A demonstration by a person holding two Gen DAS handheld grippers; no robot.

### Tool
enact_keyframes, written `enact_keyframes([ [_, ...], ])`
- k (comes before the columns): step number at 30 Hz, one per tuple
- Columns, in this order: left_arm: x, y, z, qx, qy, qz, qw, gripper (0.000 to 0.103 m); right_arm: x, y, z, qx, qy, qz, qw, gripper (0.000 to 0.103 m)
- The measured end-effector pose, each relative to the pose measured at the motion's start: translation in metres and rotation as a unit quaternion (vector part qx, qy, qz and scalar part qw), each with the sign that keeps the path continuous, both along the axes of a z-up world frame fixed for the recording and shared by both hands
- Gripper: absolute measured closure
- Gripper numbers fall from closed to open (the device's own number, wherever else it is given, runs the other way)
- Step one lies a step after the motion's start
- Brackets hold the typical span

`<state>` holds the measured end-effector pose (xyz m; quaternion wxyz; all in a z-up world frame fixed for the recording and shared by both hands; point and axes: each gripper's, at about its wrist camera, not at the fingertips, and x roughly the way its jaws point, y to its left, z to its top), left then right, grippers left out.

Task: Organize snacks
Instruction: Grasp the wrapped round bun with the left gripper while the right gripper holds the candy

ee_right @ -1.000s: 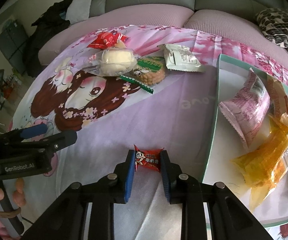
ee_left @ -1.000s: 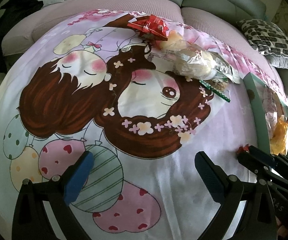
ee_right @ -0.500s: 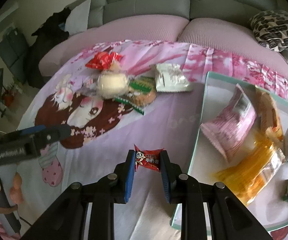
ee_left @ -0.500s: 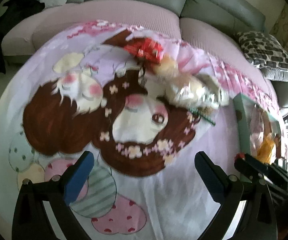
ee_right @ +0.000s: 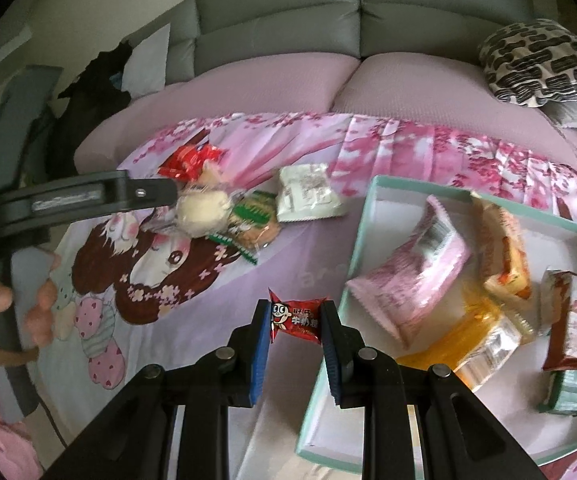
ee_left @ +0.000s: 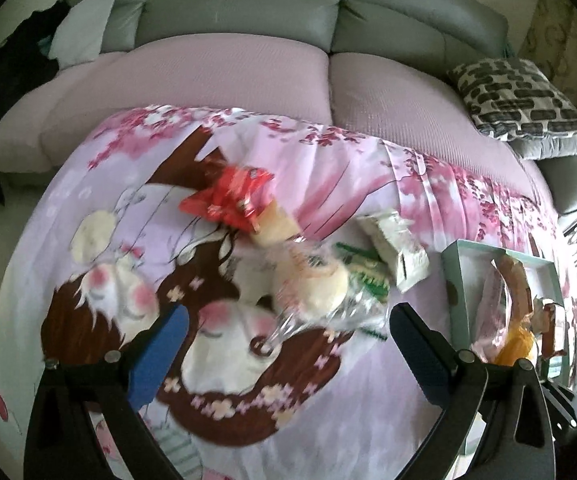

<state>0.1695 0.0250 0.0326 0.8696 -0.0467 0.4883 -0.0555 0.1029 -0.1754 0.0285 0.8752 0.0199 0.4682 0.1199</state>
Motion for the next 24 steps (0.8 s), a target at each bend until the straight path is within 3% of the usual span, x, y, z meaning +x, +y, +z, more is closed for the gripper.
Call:
enact_keyframes([
  [14, 0.045, -0.034, -0.038, 0.043, 0.05, 0.001, 0.9978, 0.004, 0.002, -0.041, 0.001, 0.019, -0.006, -0.041, 0.999, 0.077],
  [20, 0.048, -0.033, -0.05, 0.029, 0.069, 0.009, 0.9972, 0.03, 0.0, -0.049, 0.002, 0.027, -0.007, -0.049, 0.998, 0.077],
  [24, 0.046, -0.032, -0.048, 0.021, 0.066, 0.015, 0.9975, 0.037, -0.002, -0.053, 0.002, 0.032, -0.006, -0.052, 0.998, 0.077],
])
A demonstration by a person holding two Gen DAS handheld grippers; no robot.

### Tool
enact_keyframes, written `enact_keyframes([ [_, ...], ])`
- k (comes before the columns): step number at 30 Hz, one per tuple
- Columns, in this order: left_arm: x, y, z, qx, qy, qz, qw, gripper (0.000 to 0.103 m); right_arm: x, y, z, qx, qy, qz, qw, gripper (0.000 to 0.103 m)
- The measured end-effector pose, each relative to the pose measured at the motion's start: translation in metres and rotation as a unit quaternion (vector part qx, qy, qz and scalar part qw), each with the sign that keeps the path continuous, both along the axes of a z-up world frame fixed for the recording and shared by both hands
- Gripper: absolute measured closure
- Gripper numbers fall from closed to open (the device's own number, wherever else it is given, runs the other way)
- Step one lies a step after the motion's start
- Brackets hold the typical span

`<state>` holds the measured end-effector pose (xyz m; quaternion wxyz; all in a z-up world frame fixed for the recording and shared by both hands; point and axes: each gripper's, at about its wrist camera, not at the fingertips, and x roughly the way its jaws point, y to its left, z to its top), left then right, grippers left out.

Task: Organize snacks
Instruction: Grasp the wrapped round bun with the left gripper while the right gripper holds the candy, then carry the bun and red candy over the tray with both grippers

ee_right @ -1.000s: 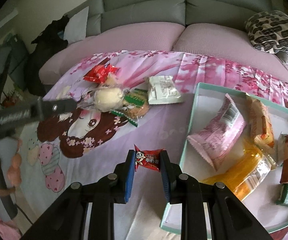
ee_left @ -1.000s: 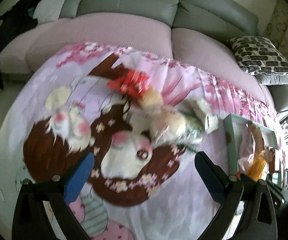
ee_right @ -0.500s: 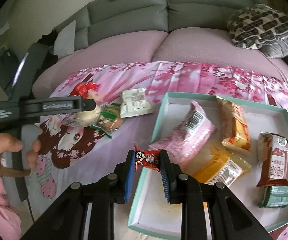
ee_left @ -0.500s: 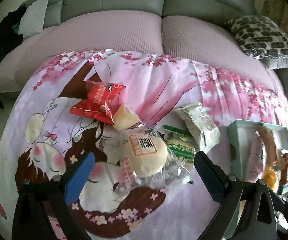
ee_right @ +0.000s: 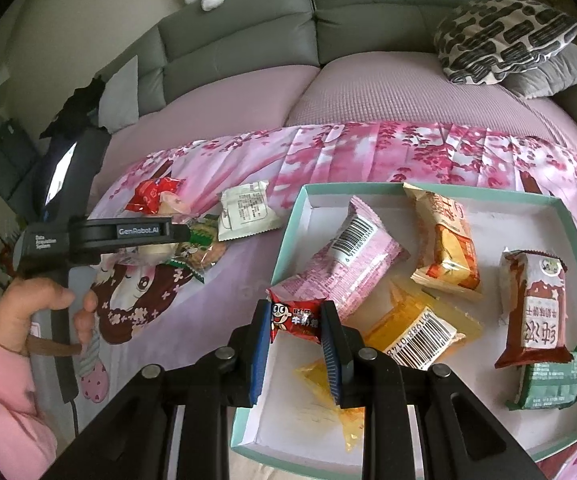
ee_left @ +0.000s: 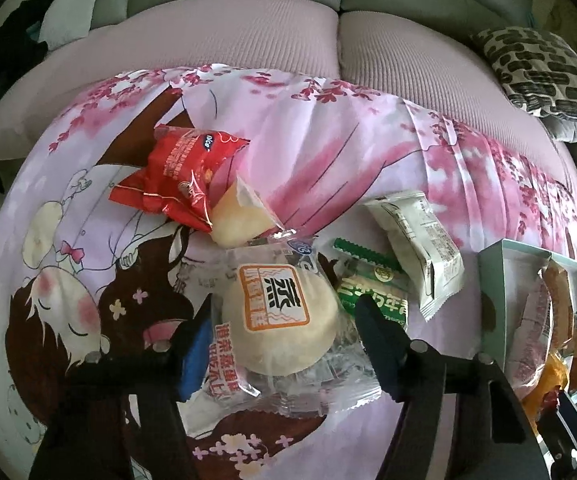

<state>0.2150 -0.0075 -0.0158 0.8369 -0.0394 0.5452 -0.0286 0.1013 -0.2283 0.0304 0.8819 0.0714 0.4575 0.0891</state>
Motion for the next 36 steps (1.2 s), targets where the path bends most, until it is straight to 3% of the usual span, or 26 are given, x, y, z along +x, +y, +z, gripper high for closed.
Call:
enact_keyframes([
  [18, -0.053, 0.025, 0.033, -0.071, -0.028, 0.043, 0.9961, 0.042, -0.023, -0.021, 0.015, 0.02, -0.009, -0.023, 0.999, 0.077],
  [36, -0.108, -0.017, 0.091, -0.099, -0.068, 0.002, 0.9928, 0.042, -0.049, -0.06, 0.034, 0.046, -0.024, -0.056, 0.997, 0.077],
])
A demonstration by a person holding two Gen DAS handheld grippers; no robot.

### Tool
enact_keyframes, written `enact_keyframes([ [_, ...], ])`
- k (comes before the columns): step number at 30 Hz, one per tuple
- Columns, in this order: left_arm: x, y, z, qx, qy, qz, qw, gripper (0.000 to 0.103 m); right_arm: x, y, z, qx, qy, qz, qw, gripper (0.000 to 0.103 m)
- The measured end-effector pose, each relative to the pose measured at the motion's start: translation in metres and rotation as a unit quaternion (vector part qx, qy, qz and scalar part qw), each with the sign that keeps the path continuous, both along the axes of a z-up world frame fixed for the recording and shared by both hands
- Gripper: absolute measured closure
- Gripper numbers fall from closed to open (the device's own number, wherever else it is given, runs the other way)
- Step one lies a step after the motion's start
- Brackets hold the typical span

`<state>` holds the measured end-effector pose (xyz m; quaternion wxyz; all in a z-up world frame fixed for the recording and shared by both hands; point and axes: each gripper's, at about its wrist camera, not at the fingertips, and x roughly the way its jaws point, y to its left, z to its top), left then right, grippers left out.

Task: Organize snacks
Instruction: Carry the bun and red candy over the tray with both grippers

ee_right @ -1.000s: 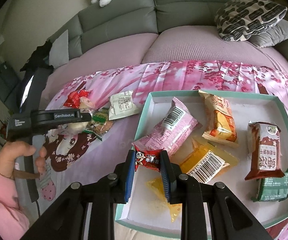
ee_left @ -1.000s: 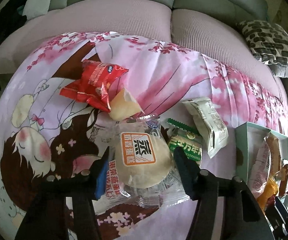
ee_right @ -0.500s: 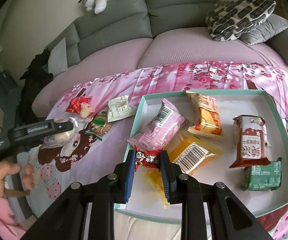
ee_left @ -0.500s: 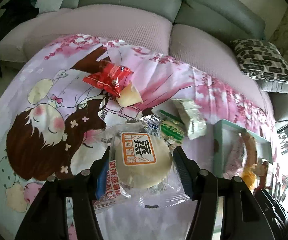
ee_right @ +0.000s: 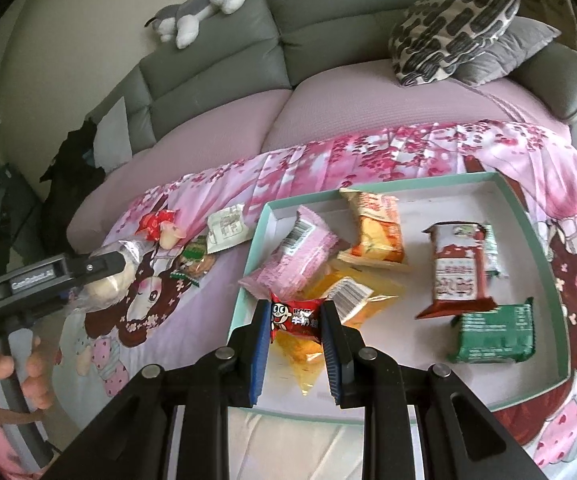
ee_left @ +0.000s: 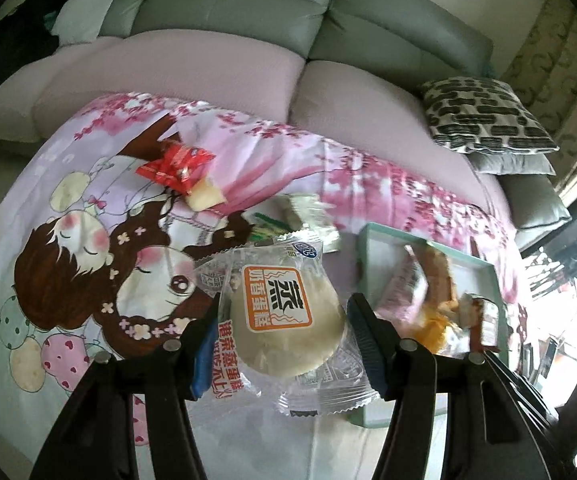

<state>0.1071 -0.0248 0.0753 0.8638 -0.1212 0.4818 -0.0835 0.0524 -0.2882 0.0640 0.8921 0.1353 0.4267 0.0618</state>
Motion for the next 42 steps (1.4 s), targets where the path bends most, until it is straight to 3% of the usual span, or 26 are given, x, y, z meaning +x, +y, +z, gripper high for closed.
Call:
enact_keyframes([
  [12, -0.016, -0.056, 0.016, 0.011, -0.014, -0.061, 0.998, 0.041, -0.017, -0.043, 0.001, 0.008, 0.003, -0.04, 0.999, 0.077],
  [23, -0.029, -0.11, -0.016, 0.026, 0.024, -0.125, 0.9915, 0.041, -0.023, -0.054, -0.019, 0.008, 0.03, -0.043, 0.999, 0.076],
  [42, -0.025, -0.134, -0.051, 0.034, 0.031, -0.151, 0.9875, 0.041, -0.019, -0.059, -0.04, 0.013, 0.054, -0.044, 0.997, 0.076],
])
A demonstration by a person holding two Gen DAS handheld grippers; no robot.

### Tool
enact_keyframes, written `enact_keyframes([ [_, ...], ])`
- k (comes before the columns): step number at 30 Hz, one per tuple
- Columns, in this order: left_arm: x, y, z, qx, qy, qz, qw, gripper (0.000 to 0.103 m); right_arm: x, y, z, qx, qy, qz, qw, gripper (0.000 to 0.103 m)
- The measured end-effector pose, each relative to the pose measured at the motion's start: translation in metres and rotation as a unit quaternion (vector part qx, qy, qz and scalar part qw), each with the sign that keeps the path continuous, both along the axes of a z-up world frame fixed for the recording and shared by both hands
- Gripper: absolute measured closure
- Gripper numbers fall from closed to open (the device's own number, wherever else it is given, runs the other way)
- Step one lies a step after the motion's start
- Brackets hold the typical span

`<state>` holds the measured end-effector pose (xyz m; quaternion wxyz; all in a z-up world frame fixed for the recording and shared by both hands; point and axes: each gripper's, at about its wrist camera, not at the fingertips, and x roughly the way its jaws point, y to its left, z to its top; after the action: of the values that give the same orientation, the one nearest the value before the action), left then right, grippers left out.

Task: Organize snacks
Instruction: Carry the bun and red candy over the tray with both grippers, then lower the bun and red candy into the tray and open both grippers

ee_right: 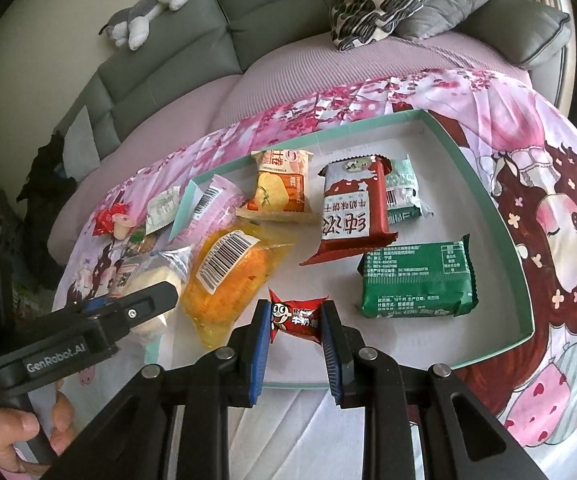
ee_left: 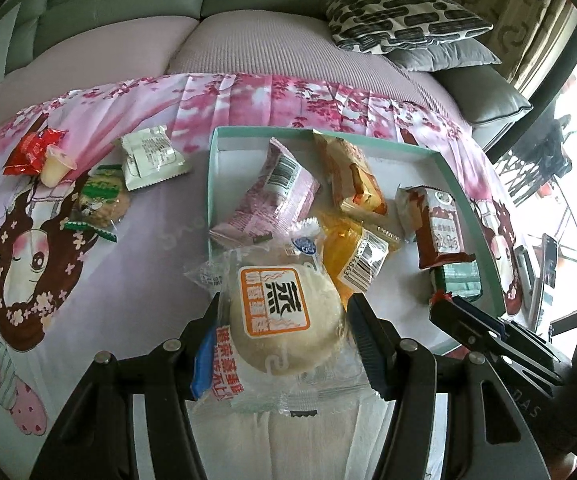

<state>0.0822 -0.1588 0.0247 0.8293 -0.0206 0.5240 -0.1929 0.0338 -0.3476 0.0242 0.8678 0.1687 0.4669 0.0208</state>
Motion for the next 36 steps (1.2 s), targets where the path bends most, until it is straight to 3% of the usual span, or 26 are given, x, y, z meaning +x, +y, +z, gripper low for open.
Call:
enact_keyframes([
  [18, -0.003, -0.021, -0.014, 0.007, 0.013, -0.032, 0.9994, 0.041, 0.003, -0.002, -0.01, -0.004, 0.012, -0.004, 1.0, 0.074],
  [32, 0.0, -0.011, -0.001, 0.019, 0.006, -0.019, 0.9996, 0.04, 0.003, -0.002, -0.007, -0.012, 0.009, -0.008, 1.0, 0.071],
  [34, 0.0, -0.009, 0.002, 0.019, 0.003, -0.018, 0.9997, 0.04, 0.004, -0.002, -0.007, -0.013, 0.009, -0.009, 1.0, 0.067],
  [36, 0.0, -0.008, 0.005, 0.018, 0.0, -0.016, 0.9997, 0.04, 0.004, -0.002, -0.005, -0.013, 0.007, -0.009, 1.0, 0.053],
])
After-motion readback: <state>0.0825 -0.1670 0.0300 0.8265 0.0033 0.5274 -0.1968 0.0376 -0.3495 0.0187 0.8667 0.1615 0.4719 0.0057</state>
